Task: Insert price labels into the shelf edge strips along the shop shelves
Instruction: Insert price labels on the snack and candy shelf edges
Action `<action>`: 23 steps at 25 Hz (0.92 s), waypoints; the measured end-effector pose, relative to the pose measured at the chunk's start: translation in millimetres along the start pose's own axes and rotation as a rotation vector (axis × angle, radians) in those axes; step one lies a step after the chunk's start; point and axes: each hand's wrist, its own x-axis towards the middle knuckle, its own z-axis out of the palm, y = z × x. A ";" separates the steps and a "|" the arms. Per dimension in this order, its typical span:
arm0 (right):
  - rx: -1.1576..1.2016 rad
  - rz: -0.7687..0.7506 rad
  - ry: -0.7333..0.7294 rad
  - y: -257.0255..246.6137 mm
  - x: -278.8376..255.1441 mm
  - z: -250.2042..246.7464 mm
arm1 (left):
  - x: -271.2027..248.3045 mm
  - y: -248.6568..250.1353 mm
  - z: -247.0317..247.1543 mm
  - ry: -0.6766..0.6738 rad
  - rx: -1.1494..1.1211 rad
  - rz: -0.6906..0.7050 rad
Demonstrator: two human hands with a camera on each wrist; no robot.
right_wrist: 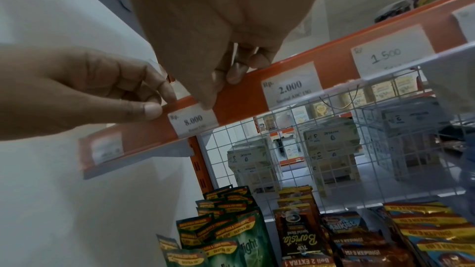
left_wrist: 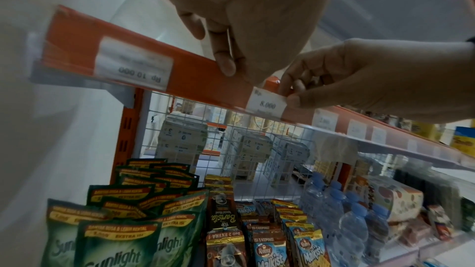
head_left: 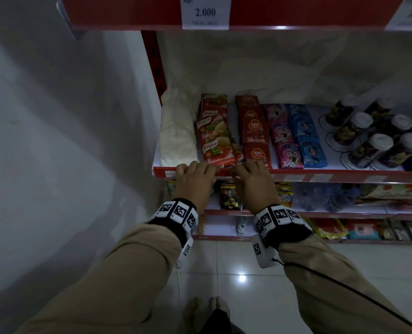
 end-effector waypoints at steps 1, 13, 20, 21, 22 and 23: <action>0.012 0.001 -0.021 0.1 0.3 -1.5 | -1.0 -0.6 -0.6 -0.001 -0.009 -0.010; -0.002 -0.031 -0.101 5.0 1.8 -1.3 | -10.6 12.0 -1.9 -0.046 0.078 -0.069; 0.112 -0.005 -0.037 5.6 -0.6 -6.5 | -14.2 -1.5 -11.3 -0.082 0.062 -0.097; 0.107 0.003 -0.034 2.3 0.9 -6.6 | -16.7 -9.4 -14.7 -0.077 0.072 -0.096; 0.086 0.008 -0.046 -1.7 1.7 -6.2 | -19.5 -17.2 -17.6 -0.073 0.080 -0.100; 0.052 0.013 -0.072 -8.5 3.0 -5.2 | -23.1 -26.5 -20.8 -0.075 0.083 -0.106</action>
